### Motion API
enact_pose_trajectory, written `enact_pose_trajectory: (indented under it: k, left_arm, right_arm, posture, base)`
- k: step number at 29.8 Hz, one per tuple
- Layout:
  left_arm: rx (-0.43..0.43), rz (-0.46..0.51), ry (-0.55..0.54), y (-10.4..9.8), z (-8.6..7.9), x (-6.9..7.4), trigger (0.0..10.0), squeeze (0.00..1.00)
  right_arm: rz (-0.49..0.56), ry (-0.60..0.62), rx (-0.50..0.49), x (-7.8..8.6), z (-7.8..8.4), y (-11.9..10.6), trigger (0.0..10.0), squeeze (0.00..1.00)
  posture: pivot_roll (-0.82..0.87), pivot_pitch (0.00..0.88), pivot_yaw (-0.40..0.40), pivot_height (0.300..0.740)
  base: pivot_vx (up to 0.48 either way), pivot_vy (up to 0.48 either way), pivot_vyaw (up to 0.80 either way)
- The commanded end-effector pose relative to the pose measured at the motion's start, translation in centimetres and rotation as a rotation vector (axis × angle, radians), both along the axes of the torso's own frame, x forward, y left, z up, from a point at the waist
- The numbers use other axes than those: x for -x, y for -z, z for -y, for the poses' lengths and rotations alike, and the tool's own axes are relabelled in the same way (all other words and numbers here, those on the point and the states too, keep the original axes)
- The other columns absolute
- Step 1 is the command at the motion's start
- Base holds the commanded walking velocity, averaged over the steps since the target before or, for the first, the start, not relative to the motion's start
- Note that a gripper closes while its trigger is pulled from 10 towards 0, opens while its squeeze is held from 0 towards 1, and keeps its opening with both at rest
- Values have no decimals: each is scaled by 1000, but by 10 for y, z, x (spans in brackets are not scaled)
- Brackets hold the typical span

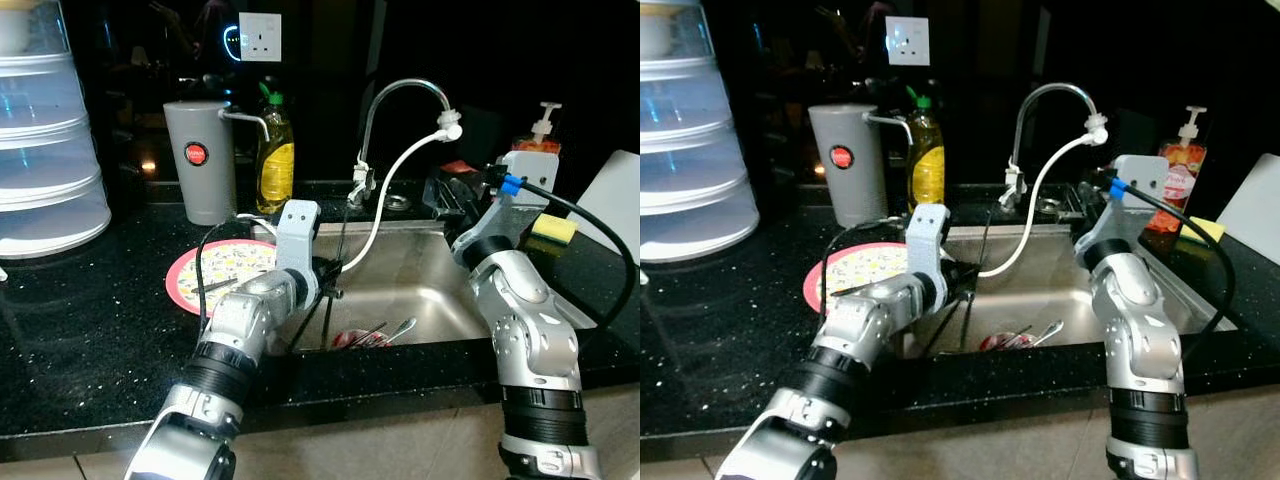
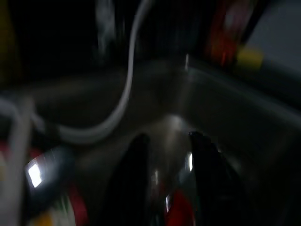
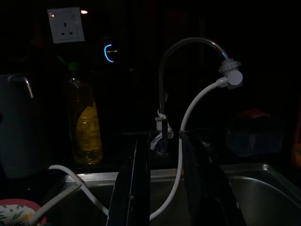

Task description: Kitchen organization

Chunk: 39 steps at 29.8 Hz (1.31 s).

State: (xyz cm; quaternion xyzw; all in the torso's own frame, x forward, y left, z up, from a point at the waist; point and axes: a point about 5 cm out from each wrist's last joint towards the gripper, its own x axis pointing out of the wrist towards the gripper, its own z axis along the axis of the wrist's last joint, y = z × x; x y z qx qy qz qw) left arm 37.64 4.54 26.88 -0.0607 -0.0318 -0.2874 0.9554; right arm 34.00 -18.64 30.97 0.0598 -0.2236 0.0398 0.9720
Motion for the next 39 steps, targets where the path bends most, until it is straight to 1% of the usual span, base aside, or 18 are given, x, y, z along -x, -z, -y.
enact_pose_trajectory:
  k: [1, 2, 5, 7, 9, 12, 14, 15, 16, 18, 20, 21, 23, 25, 29, 35, 36, 39]
  left_arm:
    - [42, 117, -38, -19, -9, 3, 10000, 0]
    - [42, 117, -38, -19, -9, 3, 10000, 0]
    - [69, 209, -73, -37, -20, 10, 10000, 0]
    - [55, 248, -100, -43, -26, 14, 10000, 0]
    - [47, 262, -113, -44, -28, 15, 10000, 0]
    - [50, 279, -182, -48, -44, 17, 10000, 0]
    - [22, 223, -234, -42, -57, 15, 10000, 0]
    - [-156, 102, -329, -23, -72, 6, 10000, 0]
    - [-156, 102, -329, -23, -72, 6, 10000, 0]
    - [-194, -8, -392, -10, -92, 1, 10000, 0]
    - [-201, -9, -390, -10, -95, 1, 10000, 0]
    - [-244, -1, -395, -10, -102, 0, 10000, 0]
    - [-290, -9, -370, -10, -111, 0, 10000, 0]
    - [-250, -31, -318, -11, -113, 0, 10000, 0]
    - [-201, -31, -170, -18, -100, 5, 10000, 0]
    - [-200, -53, -133, -19, -96, 6, 10000, 0]
    - [-281, 4, -20, -24, -98, 12, 10000, 0]
    - [-441, 58, 26, -30, -115, 16, 10000, 0]
  right_arm:
    - [17, -5, -11, 2, -1, 0, 10000, 0]
    - [17, -5, -11, 2, -1, 0, 10000, 0]
    - [17, -21, -20, 0, -5, 1, 10000, 0]
    - [15, -29, -23, -1, -7, 2, 10000, 0]
    - [14, -31, -24, -1, -8, 2, 10000, 0]
    - [18, -40, -25, -1, -10, 2, 10000, 0]
    - [20, -45, -21, -1, -10, 2, 10000, 0]
    - [17, -50, -18, 0, -11, 3, 10000, 0]
    - [17, -50, -18, 0, -11, 3, 10000, 0]
    - [13, -53, -17, 0, -12, 5, 10000, 0]
    - [13, -54, -17, -1, -12, 5, 10000, 0]
    - [12, -54, -19, -1, -12, 5, 10000, 0]
    - [13, -55, -21, -1, -13, 6, 10000, 0]
    - [13, -55, -23, 0, -13, 6, 10000, 0]
    - [11, -50, -27, 0, -12, 7, 10000, 0]
    - [12, -51, -28, 0, -13, 7, 10000, 0]
    - [15, -47, -29, 1, -13, 7, 10000, 0]
    - [14, -38, -30, 2, -10, 8, 10000, 0]
  posture:
    - [5, 0, -49, 740]
    - [5, 0, -49, 740]
    - [20, 0, -56, 740]
    - [28, 1, -59, 740]
    - [28, 1, -59, 740]
    - [25, 4, -57, 740]
    - [29, 7, -56, 740]
    - [34, 8, -57, 740]
    - [34, 8, -57, 740]
    - [38, 9, -54, 740]
    - [38, 9, -54, 740]
    - [40, 8, -52, 740]
    - [44, 7, -50, 740]
    - [43, 7, -48, 740]
    - [43, 6, -45, 740]
    - [40, 6, -43, 740]
    - [42, 7, -36, 740]
    - [48, 10, -31, 740]
  base:
    - [0, 0, 0]
    - [0, 0, 0]
    - [0, 0, 0]
    - [0, 0, 0]
    - [0, 0, 0]
    - [0, 0, 0]
    - [0, 0, 0]
    - [0, 0, 0]
    - [0, 0, 0]
    - [0, 0, 0]
    - [0, 0, 0]
    - [0, 0, 0]
    - [0, 0, 0]
    - [0, 0, 0]
    - [0, 0, 0]
    - [0, 0, 0]
    - [0, 0, 0]
    - [0, 0, 0]
